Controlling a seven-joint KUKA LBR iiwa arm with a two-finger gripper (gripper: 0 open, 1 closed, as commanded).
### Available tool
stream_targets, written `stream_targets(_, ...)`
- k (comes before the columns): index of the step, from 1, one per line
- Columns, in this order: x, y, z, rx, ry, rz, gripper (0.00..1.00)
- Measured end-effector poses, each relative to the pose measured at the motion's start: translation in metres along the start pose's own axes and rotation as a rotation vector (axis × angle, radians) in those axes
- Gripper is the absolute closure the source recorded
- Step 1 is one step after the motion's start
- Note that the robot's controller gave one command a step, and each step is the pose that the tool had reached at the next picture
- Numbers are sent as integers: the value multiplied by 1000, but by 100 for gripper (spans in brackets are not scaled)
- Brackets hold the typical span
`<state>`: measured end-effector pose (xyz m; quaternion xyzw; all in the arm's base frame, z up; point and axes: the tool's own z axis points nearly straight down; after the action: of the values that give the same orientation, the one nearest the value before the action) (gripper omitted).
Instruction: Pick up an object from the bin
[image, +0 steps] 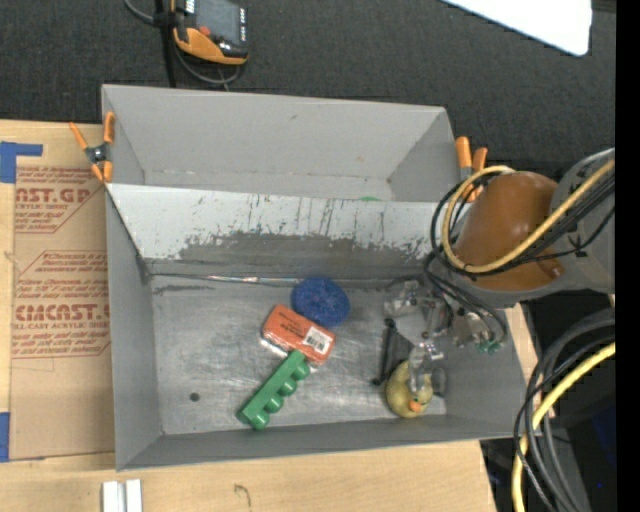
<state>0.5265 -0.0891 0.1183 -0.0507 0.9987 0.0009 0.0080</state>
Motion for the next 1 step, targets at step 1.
stream_targets(1, 13, -4, 5, 6, -28, -27, 0)
